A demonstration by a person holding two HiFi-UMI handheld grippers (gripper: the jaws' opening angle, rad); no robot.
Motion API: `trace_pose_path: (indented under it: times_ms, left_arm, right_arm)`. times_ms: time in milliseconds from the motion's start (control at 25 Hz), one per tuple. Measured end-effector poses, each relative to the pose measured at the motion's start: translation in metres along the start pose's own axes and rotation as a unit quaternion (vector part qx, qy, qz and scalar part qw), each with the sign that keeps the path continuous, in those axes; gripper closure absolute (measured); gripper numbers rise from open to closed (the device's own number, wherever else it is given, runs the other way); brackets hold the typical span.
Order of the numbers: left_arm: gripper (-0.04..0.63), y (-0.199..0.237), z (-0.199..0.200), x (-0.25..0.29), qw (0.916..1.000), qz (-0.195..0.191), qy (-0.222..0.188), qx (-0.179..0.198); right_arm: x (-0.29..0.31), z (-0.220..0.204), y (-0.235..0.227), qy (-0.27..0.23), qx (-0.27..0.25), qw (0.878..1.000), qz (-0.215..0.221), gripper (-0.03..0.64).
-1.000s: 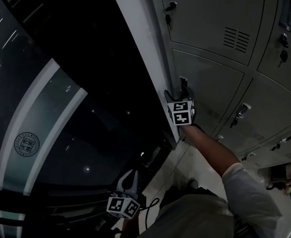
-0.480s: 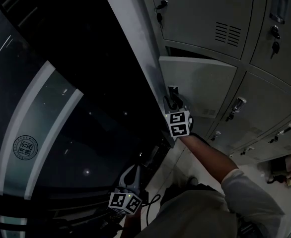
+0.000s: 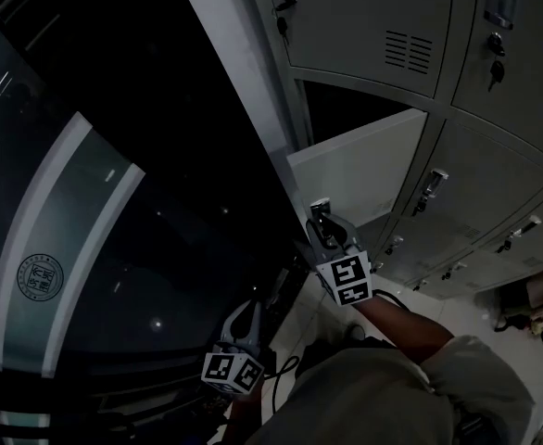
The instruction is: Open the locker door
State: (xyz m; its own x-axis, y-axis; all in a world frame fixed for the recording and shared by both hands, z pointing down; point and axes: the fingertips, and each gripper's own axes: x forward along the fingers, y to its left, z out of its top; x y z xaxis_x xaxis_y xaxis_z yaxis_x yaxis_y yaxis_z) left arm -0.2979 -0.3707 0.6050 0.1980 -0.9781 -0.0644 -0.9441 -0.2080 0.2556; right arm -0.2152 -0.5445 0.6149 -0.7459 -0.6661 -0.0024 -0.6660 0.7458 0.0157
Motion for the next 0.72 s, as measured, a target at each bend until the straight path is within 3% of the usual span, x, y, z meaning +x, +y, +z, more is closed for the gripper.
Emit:
trace_pose_path:
  times_ms: [160,240,400,600,720]
  left_arm:
    - [0.534,-0.004,-0.002,0.008,0.9999,-0.003,0.009,-0.008]
    - [0.534,-0.009,-0.004,0.014,0.9999,-0.011,0.009,-0.007]
    - [0.534,-0.022,-0.007,0.025,0.9995,-0.028,0.012,-0.004]
    - [0.534,-0.034,-0.008,0.037,0.9990,-0.042,0.014,0.000]
    - [0.534,-0.039,-0.012,0.043,0.9985,-0.051,0.020,0.003]
  right_arm:
    - [-0.041,0.005,0.005,-0.017,-0.010,0.999,0.028,0.529]
    - [-0.060,0.005,0.002,-0.018,-0.006,1.000,0.024,0.557]
    - [-0.091,0.005,-0.004,-0.023,-0.003,1.000,0.011,0.545]
    - [-0.128,0.011,-0.027,-0.039,0.017,0.999,-0.030,0.575]
    - [-0.147,0.013,-0.025,-0.012,0.038,0.999,-0.030,0.575]
